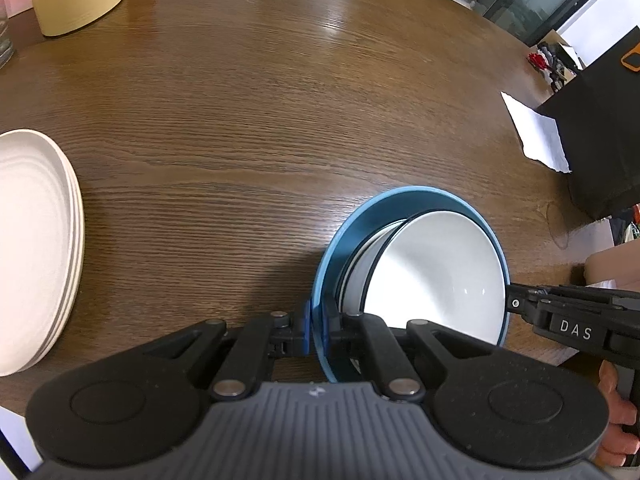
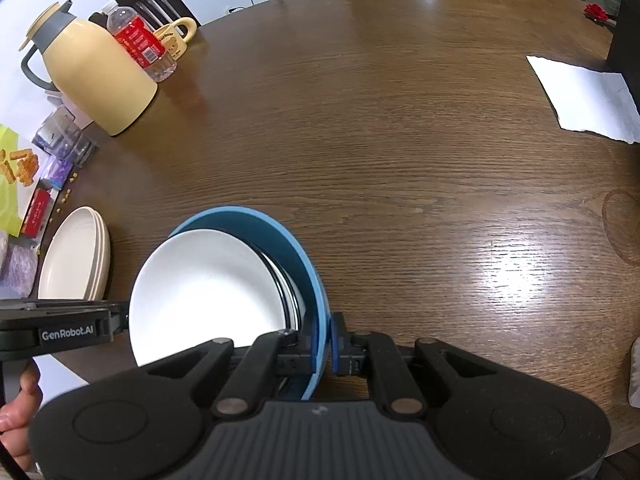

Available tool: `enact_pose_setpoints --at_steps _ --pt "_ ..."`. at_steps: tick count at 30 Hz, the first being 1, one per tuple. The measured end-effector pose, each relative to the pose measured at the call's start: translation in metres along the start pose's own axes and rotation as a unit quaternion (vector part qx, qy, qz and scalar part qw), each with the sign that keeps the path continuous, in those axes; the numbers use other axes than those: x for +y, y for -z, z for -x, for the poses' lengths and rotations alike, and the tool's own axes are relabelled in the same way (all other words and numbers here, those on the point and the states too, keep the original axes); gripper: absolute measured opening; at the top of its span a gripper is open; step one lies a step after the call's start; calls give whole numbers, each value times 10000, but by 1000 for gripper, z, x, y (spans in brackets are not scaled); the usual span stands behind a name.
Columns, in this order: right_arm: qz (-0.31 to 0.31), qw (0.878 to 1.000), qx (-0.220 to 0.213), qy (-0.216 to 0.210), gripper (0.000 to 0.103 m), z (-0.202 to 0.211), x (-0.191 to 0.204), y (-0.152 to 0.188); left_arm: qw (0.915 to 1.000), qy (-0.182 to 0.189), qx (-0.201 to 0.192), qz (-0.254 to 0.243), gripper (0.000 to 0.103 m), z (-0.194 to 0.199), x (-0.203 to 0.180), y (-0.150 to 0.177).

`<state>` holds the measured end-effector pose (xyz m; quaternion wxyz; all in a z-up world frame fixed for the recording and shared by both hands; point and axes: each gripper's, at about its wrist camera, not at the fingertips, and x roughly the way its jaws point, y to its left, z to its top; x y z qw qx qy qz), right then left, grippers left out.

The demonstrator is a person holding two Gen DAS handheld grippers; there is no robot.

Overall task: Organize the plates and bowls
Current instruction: 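Lift the bowl stack with both grippers and carry it toward the cream plates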

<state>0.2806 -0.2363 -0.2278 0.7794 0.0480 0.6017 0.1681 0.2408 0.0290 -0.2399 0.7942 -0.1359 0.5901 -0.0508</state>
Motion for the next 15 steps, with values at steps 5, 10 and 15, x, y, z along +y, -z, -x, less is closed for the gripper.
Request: enact_pose_setpoints --at_steps 5,10,15 --pt "-26 10000 42 -4 7 -3 -2 0 10000 33 20 79 5 -1 4 0" --pt "-188 9997 94 -86 10 -4 -8 -1 9999 107 13 133 6 -1 7 -2" --pt "-323 9992 -93 -207 19 7 -14 -5 9997 53 -25 227 24 2 14 -3"
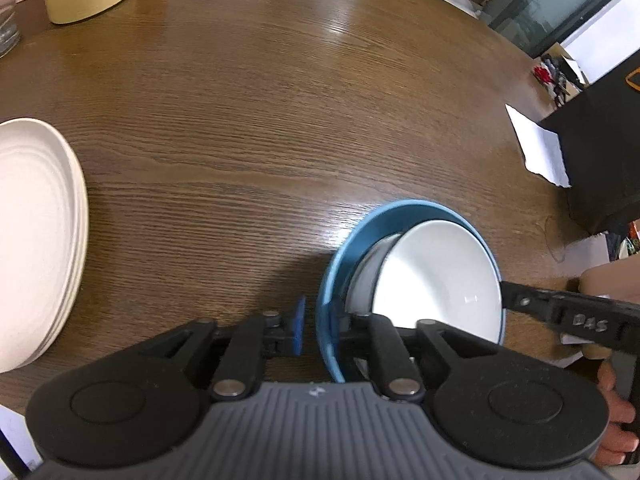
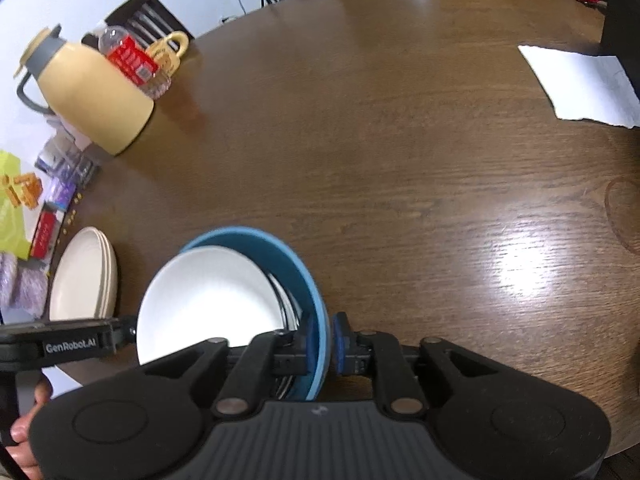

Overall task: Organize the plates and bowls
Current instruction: 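Lift the bowl stack with both grippers and carry it toward the cream plates, then tilt the bowl stack with both grippers over the cream plate stack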

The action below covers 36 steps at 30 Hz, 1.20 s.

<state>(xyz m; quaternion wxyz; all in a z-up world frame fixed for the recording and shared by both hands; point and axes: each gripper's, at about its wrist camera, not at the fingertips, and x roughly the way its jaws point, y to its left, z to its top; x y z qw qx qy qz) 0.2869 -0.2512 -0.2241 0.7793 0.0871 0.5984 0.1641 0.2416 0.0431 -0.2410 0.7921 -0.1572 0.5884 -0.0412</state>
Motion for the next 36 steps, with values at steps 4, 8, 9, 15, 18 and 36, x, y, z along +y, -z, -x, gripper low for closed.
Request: enact_pose_setpoints --at_steps 4,8,9,15,18,36 --pt "-156 9996 -212 -108 37 14 -12 -3 9999 -75 -72 133 43 4 9 -2" --pt "-257 9982 -415 -358 66 26 -21 -4 9991 -115 -349 207 78 18 16 -4" --pt "-257 9978 -439 -421 77 27 -22 -5 9989 -112 -402 215 83 21 16 -6" --pt "-158 9979 -184 -606 95 12 -15 -6 9991 158 -398 -25 103 21 5 -8" --pt "-115 9980 27 -626 97 0 -12 -2 9996 178 -179 -137 103 8 -5 -6" --pt "-444 9940 432 -900 93 -41 -23 7 9981 463 332 240 90 -40 1 2"
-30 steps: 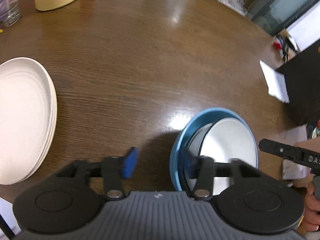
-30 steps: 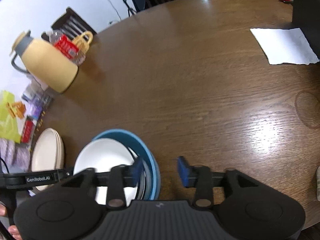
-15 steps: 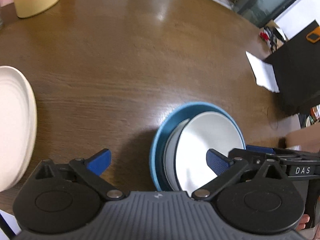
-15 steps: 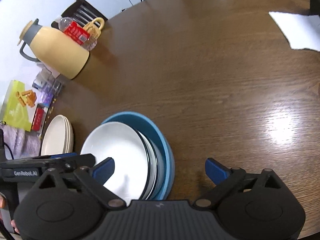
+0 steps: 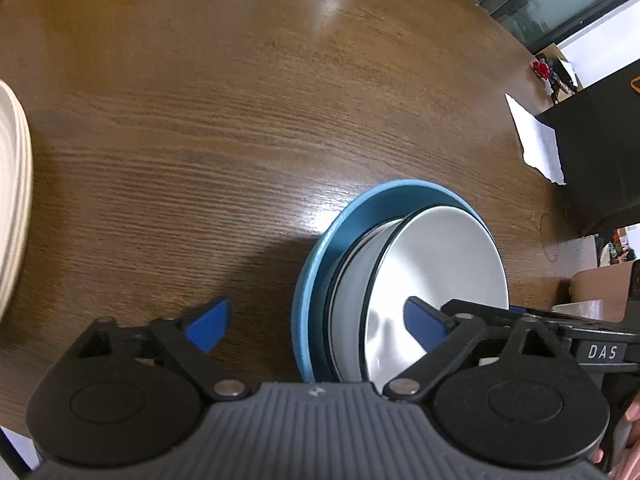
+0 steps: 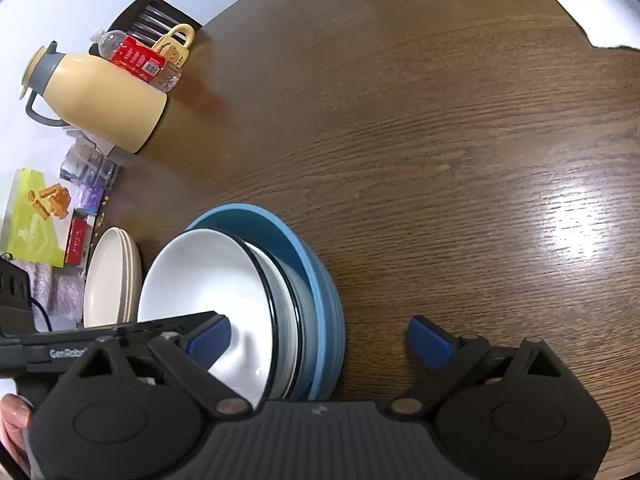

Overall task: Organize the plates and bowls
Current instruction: 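Tilt the bowl stack with both grippers over the cream plate stack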

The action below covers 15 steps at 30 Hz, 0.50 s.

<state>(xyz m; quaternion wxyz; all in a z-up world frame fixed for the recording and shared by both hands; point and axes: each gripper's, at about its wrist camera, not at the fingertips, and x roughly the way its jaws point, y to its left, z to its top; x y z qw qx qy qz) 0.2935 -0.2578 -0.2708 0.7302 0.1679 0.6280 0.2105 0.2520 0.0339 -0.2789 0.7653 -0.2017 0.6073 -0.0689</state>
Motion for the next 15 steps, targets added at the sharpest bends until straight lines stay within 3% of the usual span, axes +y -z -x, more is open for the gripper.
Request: enact_pose_setpoints --at_steps 3,8,15 --pt "-58 9999 41 -82 89 -4 -3 1 9999 115 60 95 79 -4 3 1" --pt "-124 9997 74 -192 81 -9 -3 1 9994 242 135 211 68 -9 6 1" --pt "-223 9989 132 -398 70 -17 -4 1 9979 501 194 349 64 -14 8 2"
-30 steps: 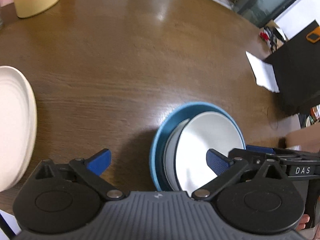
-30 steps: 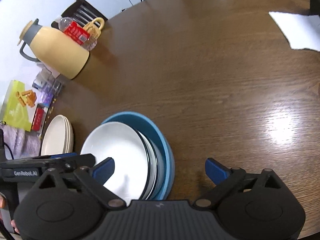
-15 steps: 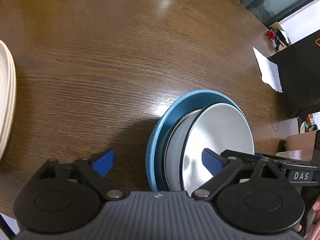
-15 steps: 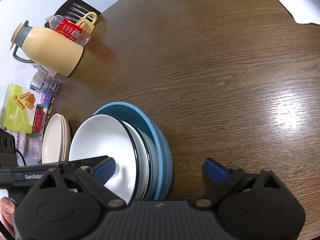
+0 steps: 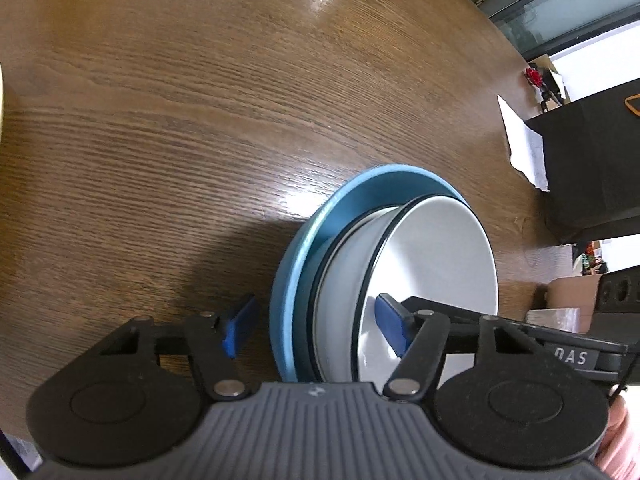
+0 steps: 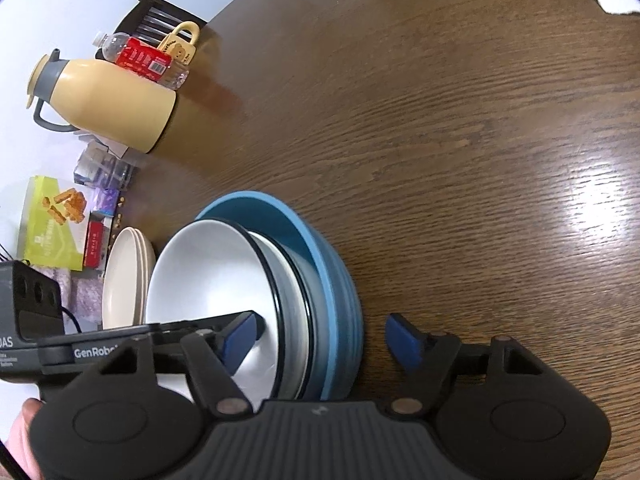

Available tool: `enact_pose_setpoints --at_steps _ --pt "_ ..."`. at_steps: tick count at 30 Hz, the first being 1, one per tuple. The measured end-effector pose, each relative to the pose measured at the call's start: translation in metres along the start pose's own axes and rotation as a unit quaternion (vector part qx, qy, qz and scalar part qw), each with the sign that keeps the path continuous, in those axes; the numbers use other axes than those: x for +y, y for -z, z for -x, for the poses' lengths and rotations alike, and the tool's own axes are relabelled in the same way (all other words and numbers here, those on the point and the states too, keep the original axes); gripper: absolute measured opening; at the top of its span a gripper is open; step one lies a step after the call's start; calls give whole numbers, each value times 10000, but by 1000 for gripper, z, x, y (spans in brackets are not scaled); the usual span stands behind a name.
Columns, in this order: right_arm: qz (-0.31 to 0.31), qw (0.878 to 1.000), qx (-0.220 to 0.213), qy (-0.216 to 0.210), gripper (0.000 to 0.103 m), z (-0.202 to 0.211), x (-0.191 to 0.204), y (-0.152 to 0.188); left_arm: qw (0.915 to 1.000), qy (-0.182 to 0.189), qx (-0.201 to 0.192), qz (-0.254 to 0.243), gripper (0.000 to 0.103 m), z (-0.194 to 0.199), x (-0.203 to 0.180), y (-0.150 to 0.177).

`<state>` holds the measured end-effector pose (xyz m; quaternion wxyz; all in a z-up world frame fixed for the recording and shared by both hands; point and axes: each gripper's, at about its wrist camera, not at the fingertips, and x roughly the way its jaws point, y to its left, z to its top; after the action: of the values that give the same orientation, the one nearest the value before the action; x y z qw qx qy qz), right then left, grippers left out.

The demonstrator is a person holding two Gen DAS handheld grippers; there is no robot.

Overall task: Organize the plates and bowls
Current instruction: 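Tilt the bowl stack with both grippers over the cream plate stack, then lower the bowl stack onto the cream plates with both grippers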

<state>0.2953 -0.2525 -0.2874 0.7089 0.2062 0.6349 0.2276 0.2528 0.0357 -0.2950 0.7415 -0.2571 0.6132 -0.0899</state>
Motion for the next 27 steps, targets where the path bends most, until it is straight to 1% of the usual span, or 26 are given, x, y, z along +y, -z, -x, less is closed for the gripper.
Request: enact_pose_setpoints --at_steps 1,5,7,13,18,27 --pt "-22 10000 4 -27 65 -1 0 0 10000 35 -2 18 63 -1 0 0" --pt "-73 9998 -10 -175 58 -4 -2 -2 9997 203 -21 116 57 -1 4 -1" --pt "-91 9996 -17 -251 51 -4 -3 -2 9996 250 -28 130 56 -1 4 -1" --pt "-1 9999 -31 -125 44 -3 -2 0 9997 226 -54 46 55 -2 0 -2" --pt "55 10000 -39 -49 44 -3 1 2 9998 177 -66 -62 55 -3 -5 -1" --pt "93 9999 -75 -13 44 0 6 3 9997 176 -121 -112 55 -1 -8 0"
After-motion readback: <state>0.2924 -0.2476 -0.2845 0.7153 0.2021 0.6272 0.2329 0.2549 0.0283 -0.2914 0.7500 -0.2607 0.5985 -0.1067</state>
